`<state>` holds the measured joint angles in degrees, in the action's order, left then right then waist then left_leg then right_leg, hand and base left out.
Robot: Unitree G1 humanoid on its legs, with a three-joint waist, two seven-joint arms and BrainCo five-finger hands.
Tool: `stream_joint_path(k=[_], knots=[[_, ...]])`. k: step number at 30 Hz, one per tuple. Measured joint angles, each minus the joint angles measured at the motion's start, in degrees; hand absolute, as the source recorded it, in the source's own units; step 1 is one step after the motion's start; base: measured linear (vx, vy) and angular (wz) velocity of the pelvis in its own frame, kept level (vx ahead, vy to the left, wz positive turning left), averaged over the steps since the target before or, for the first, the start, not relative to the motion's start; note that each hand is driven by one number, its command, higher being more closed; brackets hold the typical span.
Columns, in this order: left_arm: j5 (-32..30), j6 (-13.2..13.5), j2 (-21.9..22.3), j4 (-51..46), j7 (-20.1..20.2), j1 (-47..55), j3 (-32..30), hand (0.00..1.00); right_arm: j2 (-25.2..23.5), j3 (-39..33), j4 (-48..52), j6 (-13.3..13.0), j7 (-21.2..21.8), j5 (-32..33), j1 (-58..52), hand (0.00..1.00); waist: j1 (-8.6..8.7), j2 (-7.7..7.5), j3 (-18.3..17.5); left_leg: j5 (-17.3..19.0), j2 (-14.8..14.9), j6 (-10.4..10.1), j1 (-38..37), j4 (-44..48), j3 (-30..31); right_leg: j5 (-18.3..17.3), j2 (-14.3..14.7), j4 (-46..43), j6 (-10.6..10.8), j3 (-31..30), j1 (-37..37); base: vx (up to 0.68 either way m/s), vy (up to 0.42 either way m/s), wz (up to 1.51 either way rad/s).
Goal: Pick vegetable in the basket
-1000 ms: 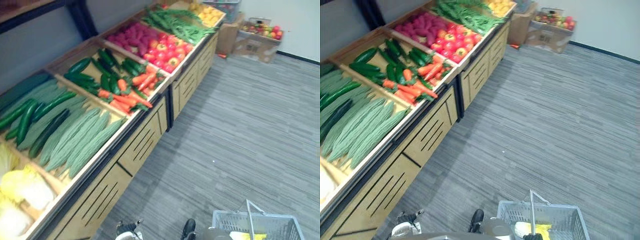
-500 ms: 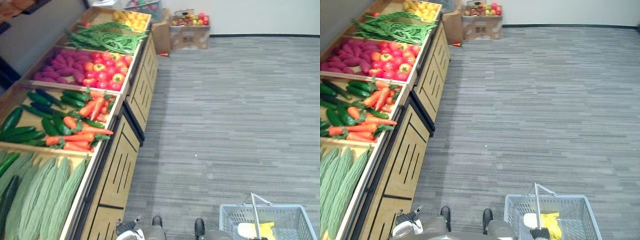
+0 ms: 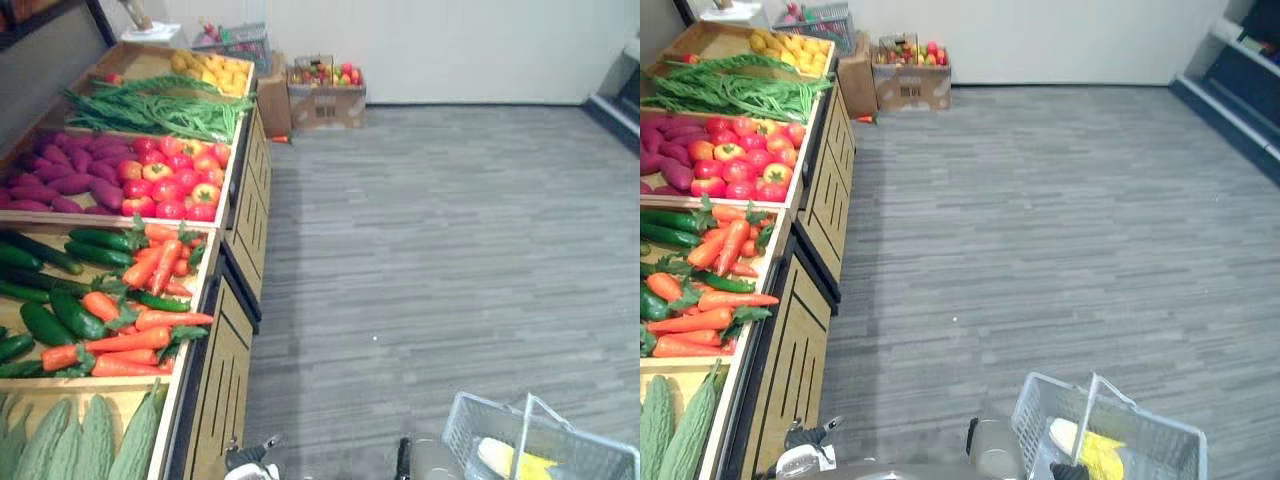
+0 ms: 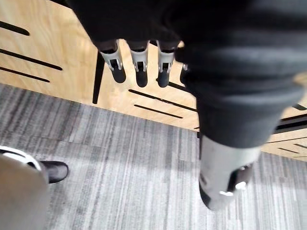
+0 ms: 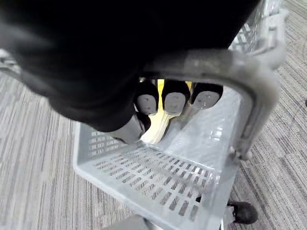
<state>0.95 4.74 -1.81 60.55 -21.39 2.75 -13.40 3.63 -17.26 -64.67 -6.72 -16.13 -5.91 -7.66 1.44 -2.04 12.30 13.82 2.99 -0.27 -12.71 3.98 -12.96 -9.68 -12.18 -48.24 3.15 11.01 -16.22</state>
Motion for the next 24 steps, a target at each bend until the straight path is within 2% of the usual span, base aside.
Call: stream_joint_path(k=[2, 4, 6, 7, 8, 9, 10, 13, 15, 16, 17, 19, 21, 23, 24], knots=[[0.0, -0.3, 0.2, 0.6, 0.1, -0.4, -0.5, 0.0, 0.0, -0.2, 0.0, 0.0, 0.0, 0.2, 0.1, 1.0, 0.19, 0.94, 0.5, 0.8, 2.0, -1.1, -0.3, 0.0, 0.2, -0.7, 0.5, 6.3, 0.1, 3.6, -1.9, 0.28, -0.091, 0.03], [0.0, -0.3, 0.8, 0.6, 0.3, -0.7, -0.6, 0.0, 0.0, -0.7, -0.4, 0.2, 0.0, 0.3, 0.1, 1.0, 0.66, 2.01, 1.1, 1.8, 4.8, -2.8, -0.9, 0.1, 1.0, 0.5, 1.7, 17.8, 1.2, 6.0, -3.2, 0.33, -0.182, 0.24], [0.0, -0.3, 1.4, 0.6, 0.5, -0.7, -1.1, 0.0, -0.1, -0.9, -0.5, 0.4, 0.1, 0.3, 0.0, 1.0, 1.52, 2.17, 1.6, 2.7, 6.7, -5.4, -2.9, -1.0, 1.4, 7.2, 2.9, 32.2, 2.5, 4.3, -3.4, 0.6, -0.396, 0.35], [0.0, -0.4, 1.6, 0.7, 1.1, -0.8, -2.6, 0.0, 0.0, -1.1, -0.6, 0.5, 0.1, 0.3, -0.3, 1.0, 1.63, 2.32, 2.0, 4.1, 8.0, -7.3, -5.2, -2.0, 1.9, 15.2, 3.7, 34.7, 2.2, 2.7, -2.6, 0.5, -0.36, 0.27], [0.0, -0.4, 2.0, 1.0, 1.2, -1.1, -3.0, 0.0, 0.1, -1.5, -0.6, 0.6, 0.1, 0.3, -0.1, 1.0, 1.76, 3.26, 2.5, 4.2, 8.6, -7.3, -5.7, -1.9, 2.1, 14.7, 4.3, 33.2, 1.2, 3.1, -2.7, 0.47, -0.342, 0.22], [0.0, -0.3, 3.2, 1.1, 1.6, -2.0, -3.1, 0.0, 0.8, -3.3, -0.6, 0.7, -0.4, 0.3, 0.7, 1.0, 1.71, 4.69, 3.1, 2.8, 10.0, -6.9, -5.6, -0.9, 2.7, 9.7, 5.1, 28.2, -0.4, 3.7, -4.3, 0.34, -0.263, 0.03], [0.0, -0.2, 4.0, 0.9, 1.6, -2.2, -4.0, 0.0, 1.5, -3.8, -0.8, 0.9, -0.4, 0.3, 1.2, 1.0, 1.67, 5.03, 3.1, 0.7, 10.8, -7.7, -5.0, 1.0, 3.1, 6.2, 5.1, 24.4, -1.3, 4.1, -5.4, 0.42, -0.331, 0.0], [0.1, -0.3, 4.2, 1.0, 1.6, -2.5, -5.0, 0.0, 1.2, -4.2, -1.3, 0.9, -0.2, 0.2, 1.2, 1.0, 1.77, 5.41, 2.8, -4.3, 13.4, -7.9, -2.1, 8.8, 6.3, 1.6, 6.5, 22.6, -2.5, 6.1, -3.2, 0.45, -0.346, 0.15], [0.2, -0.3, 4.0, 0.8, 1.4, -2.5, -5.1, 0.0, 0.9, -4.1, -1.5, 0.9, -0.2, 0.2, 0.7, 1.0, 1.75, 5.46, 2.8, -9.1, 15.0, -8.0, 2.3, 18.6, 9.9, -0.6, 7.3, 24.3, -3.0, 8.1, 0.8, 0.42, -0.271, 0.47], [0.2, -0.3, 3.9, -0.2, 1.3, -2.5, -5.1, 0.0, 0.9, -3.1, -1.5, 0.9, -0.2, 0.2, 0.5, 1.0, 1.7, 5.42, 2.8, -14.4, 16.0, -7.8, 6.7, 27.0, 11.5, -1.3, 7.7, 26.3, -3.5, 9.4, 3.9, 0.4, -0.186, 0.48], [0.3, -0.3, 3.8, -0.4, 1.2, -2.5, -5.3, 0.0, 1.0, -2.2, -1.4, 0.9, -0.3, 0.2, 0.4, 1.0, 1.39, 4.91, 3.1, -15.9, 17.0, -7.8, 11.5, 37.1, 11.4, -1.4, 8.2, 28.7, -4.3, 10.4, 6.9, 0.4, -0.158, 0.38], [0.5, -0.3, 3.7, -1.5, 1.2, -2.3, -6.5, 0.0, 1.5, -2.0, -1.4, 0.9, -0.3, 0.2, 0.9, 1.0, 0.87, 5.08, 2.9, -13.4, 17.6, -7.4, 15.8, 48.1, 8.0, -1.4, 8.6, 31.2, -4.7, 10.5, 11.0, 0.32, -0.089, 0.1], [0.6, -0.3, 3.9, -2.4, 0.8, -2.4, -7.2, 0.0, 2.3, -1.8, -1.6, 1.0, -0.3, 0.1, 1.3, 1.0, -0.12, 4.42, 3.3, -8.1, 17.1, -4.9, 20.1, 54.7, 1.7, -1.3, 8.5, 35.9, -4.4, 10.9, 17.4, 0.43, -0.06, 0.17], [0.8, -0.2, 3.8, -3.6, 0.3, -2.3, -7.3, 0.0, 2.9, -0.7, -1.6, 1.0, -0.3, 0.0, 2.2, 1.0, -0.5, 4.0, 3.5, -4.8, 15.3, -4.4, 24.1, 52.6, -2.5, -0.9, 7.7, 39.7, -3.8, 12.0, 21.8, 0.36, 0.033, 0.28], [1.2, 0.0, 3.9, -4.2, 0.1, -2.3, -7.3, 0.0, 3.2, -1.0, -1.6, 1.0, -0.2, 0.0, 3.3, 1.0, -0.87, 3.66, 3.6, -3.2, 13.9, -4.4, 26.5, 48.1, -6.3, -0.5, 6.7, 40.9, -3.2, 12.9, 23.7, 0.31, 0.113, 0.22]])
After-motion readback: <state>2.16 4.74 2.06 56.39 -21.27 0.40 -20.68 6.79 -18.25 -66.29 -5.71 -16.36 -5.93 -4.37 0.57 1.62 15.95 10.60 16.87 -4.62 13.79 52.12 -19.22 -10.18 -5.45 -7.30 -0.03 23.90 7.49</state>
